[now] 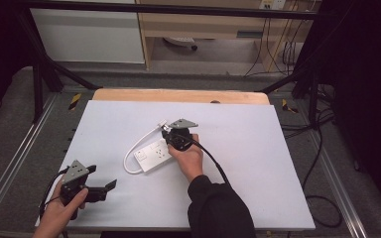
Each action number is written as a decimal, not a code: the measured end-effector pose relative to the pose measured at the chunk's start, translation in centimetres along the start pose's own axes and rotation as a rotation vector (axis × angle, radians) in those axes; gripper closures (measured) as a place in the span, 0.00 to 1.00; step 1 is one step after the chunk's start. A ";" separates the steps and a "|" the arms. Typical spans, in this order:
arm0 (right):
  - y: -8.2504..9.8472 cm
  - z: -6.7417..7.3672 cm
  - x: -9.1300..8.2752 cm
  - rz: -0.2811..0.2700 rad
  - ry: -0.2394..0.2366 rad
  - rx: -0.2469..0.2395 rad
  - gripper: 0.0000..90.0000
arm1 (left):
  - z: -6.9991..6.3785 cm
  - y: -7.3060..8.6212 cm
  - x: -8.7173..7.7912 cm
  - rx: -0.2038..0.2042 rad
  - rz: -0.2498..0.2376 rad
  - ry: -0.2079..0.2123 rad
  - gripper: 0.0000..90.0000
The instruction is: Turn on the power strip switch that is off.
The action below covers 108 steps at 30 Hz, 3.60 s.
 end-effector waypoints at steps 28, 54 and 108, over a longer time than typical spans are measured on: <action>-2.1 -1.4 -3.3 -0.024 0.008 0.001 0.83 | 0.0 0.1 0.1 -0.005 0.003 0.001 0.07; -3.8 -2.7 -9.0 -0.049 0.040 0.063 0.14 | -0.1 0.0 -0.1 -0.023 -0.004 0.008 0.07; 10.0 -7.1 -26.1 -0.107 0.231 0.092 0.06 | 2.8 0.3 -0.6 -0.141 -0.053 -0.079 0.09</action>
Point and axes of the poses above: each handheld gripper's, and its own axes: x roughly forward along the jaws, y roughly out of its underside, z roughly to its left, the point moved 7 cm from there along x, roughly forward along the jaws, and after that the axes turned 12 degrees about -y, right-handed, at the moved point
